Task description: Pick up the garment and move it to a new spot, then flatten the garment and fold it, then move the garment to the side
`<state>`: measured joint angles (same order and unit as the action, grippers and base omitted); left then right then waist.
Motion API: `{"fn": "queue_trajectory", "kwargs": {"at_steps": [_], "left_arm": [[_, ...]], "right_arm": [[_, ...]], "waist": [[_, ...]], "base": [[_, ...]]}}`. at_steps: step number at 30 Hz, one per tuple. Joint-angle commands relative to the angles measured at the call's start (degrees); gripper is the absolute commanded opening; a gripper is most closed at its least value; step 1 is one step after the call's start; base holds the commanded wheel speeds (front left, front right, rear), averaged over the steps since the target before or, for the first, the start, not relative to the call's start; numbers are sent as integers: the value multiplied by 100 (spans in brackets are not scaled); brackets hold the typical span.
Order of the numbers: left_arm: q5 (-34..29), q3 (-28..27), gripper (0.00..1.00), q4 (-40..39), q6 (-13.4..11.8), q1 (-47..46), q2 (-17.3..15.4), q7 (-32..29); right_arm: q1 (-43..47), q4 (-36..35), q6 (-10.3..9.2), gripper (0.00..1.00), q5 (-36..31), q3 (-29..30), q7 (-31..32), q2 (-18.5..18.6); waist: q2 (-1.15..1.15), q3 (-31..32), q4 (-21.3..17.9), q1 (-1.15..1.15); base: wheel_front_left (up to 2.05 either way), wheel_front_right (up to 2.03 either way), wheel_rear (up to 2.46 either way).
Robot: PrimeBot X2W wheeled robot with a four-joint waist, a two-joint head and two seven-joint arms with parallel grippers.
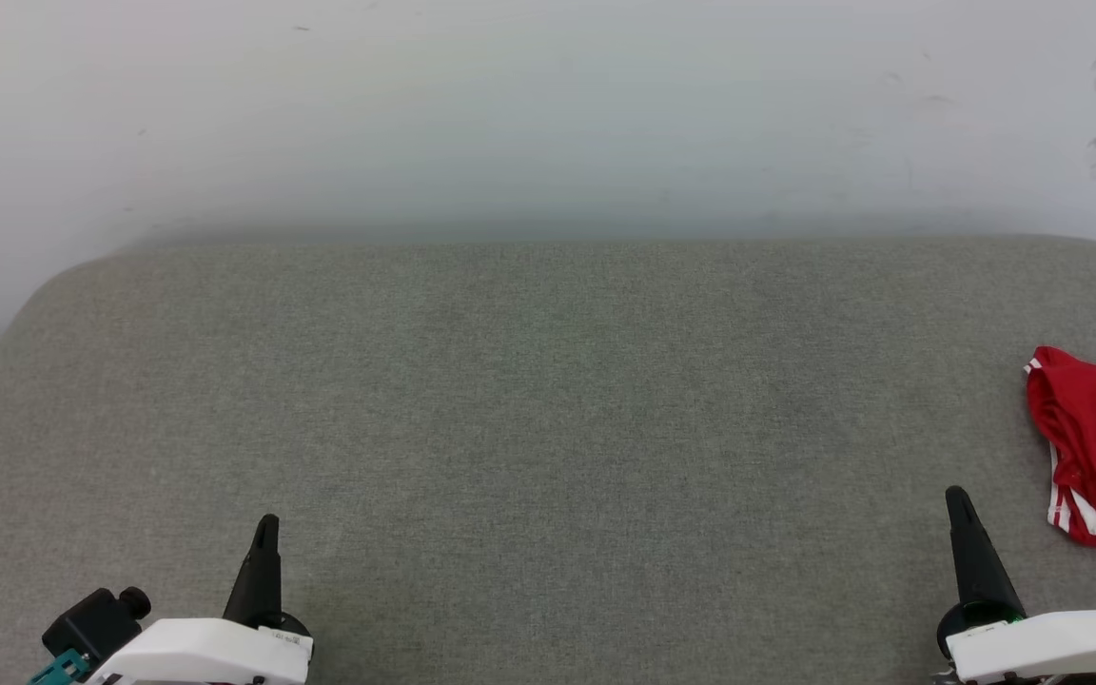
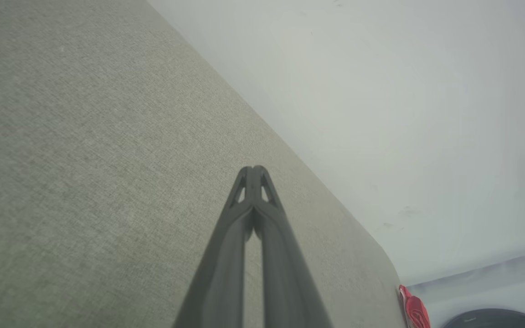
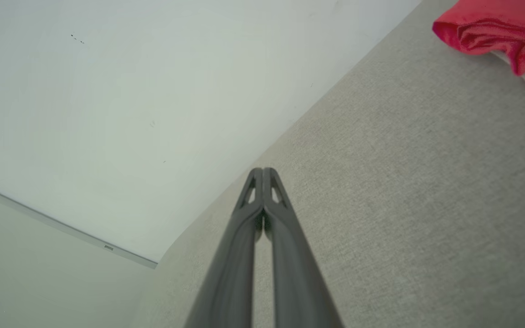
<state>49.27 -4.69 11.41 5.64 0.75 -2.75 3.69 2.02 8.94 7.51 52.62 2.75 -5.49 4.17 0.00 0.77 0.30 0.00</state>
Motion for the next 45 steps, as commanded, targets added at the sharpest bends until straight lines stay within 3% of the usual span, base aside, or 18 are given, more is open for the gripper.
{"fn": "queue_trajectory", "kwargs": {"at_steps": [1,45], "left_arm": [[181,-30,0,-42,46,-154,-13,-31],[2978,-142,0,169,148,-549,-17,-712]], "right_arm": [[-163,-32,-1,0,191,8,29,50],[-627,328,-2,0,2866,128,719,32]], "waist": [[0,-1,0,0],[0,-57,-18,0]], "base": [[0,0,0],[0,0,0]]}}
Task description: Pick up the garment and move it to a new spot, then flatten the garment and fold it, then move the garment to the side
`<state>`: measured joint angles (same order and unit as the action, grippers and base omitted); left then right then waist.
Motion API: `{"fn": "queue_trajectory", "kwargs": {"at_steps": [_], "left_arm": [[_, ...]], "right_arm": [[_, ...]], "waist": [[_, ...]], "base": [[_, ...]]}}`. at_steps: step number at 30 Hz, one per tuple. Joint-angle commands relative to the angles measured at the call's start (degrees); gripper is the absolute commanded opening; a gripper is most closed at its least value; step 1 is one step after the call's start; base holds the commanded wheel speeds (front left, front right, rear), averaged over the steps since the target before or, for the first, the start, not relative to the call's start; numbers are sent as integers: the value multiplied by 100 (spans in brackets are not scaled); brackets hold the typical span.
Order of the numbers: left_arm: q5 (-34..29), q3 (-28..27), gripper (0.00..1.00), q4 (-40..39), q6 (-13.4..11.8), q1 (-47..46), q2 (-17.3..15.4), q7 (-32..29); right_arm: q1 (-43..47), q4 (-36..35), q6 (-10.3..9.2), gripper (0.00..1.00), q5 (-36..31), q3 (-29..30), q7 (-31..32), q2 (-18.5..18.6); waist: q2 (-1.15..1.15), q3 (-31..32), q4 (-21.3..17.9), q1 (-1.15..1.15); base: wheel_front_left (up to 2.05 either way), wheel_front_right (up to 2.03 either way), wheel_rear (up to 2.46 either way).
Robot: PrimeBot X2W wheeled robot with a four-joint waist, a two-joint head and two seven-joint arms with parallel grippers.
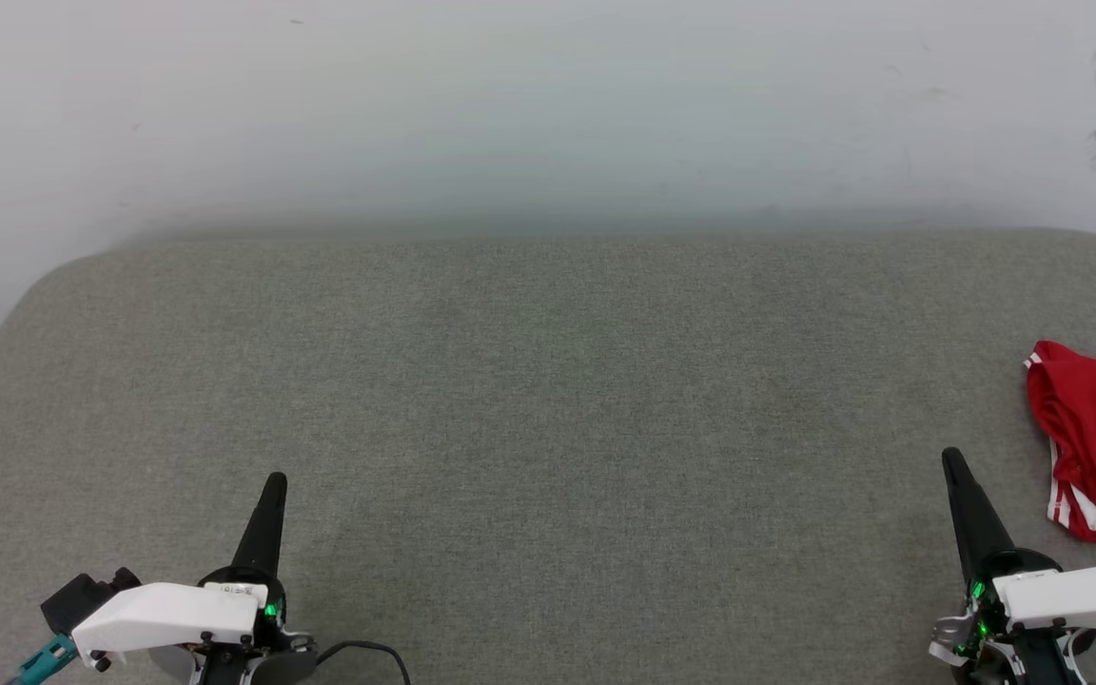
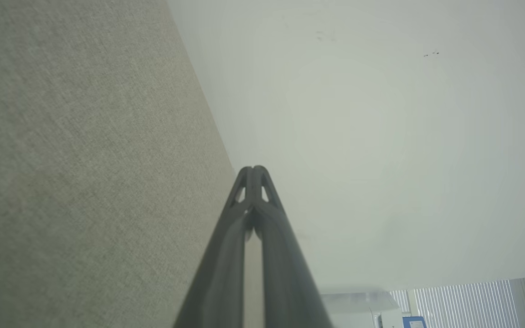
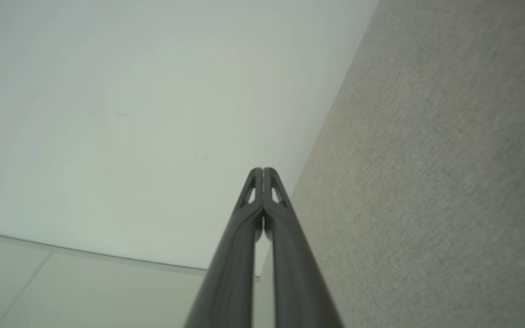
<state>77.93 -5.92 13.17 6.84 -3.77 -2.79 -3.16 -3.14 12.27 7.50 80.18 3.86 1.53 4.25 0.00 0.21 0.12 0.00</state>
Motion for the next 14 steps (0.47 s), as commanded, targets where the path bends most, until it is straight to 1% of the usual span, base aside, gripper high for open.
{"fn": "queue_trajectory", "kwargs": {"at_steps": [1,14], "left_arm": [[157,-22,0,-3,29,-106,-14,-36],[767,-48,0,45,54,-185,-14,-186]], "right_arm": [[-116,1,-1,0,155,19,35,23],[-218,82,-1,0,725,56,197,5]], "waist": [[0,-2,-1,0],[0,-18,-6,0]], "base": [[0,0,0],[0,0,0]]}}
